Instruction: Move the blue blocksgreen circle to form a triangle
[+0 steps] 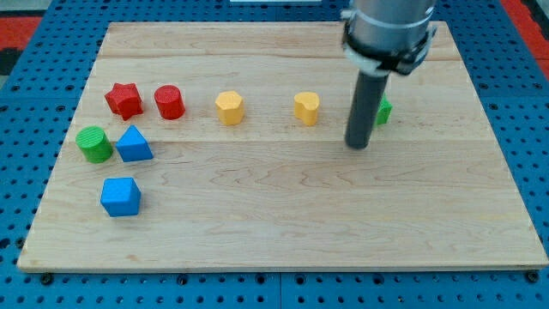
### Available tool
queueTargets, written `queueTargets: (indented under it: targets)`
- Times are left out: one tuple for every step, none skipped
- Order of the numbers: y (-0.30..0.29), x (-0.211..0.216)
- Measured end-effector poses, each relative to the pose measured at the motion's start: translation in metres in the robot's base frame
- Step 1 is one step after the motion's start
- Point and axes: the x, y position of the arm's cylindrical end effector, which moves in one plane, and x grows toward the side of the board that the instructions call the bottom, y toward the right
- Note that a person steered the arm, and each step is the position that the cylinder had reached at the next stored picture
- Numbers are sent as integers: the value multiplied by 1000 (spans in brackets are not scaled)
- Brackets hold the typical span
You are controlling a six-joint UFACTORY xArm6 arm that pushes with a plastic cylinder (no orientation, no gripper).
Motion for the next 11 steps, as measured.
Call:
queueTargets:
  targets:
    - [-95, 35]
    - [-146, 47]
    - [-247, 46]
    - [-313, 47]
    - [-321, 15]
    - [-303, -22]
    - [-256, -20]
    - [-238, -16]
    - [-239, 15]
    - [-184, 9]
    - [-126, 6]
